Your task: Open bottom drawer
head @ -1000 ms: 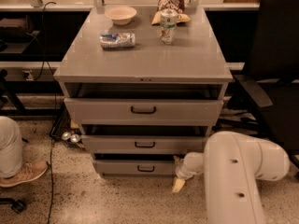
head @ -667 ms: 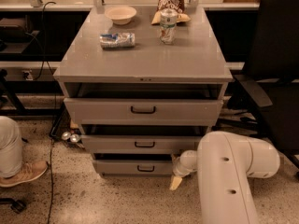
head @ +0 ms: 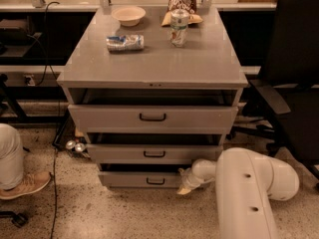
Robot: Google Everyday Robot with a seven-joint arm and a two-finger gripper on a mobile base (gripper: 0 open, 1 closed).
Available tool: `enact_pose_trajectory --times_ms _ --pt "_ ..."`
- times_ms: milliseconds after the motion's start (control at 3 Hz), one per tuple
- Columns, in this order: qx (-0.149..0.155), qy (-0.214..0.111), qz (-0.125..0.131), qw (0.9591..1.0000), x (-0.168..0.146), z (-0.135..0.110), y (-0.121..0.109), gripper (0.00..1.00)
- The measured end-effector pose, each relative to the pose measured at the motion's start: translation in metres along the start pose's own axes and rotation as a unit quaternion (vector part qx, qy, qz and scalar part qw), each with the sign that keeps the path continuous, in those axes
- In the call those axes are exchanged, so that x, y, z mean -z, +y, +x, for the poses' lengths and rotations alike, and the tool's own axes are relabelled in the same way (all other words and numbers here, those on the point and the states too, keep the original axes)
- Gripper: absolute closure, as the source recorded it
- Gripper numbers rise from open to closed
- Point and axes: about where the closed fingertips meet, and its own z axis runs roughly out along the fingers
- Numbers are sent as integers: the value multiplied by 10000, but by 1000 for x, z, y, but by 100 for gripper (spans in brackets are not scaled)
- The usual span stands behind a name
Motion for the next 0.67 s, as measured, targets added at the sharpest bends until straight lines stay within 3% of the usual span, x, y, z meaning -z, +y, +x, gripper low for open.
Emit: enact_pose_trajectory --times_ms 333,667 --pt "-21 -182 -191 9996 9 -1 25 78" --pt "-21 -182 -192 9996 9 -1 25 100"
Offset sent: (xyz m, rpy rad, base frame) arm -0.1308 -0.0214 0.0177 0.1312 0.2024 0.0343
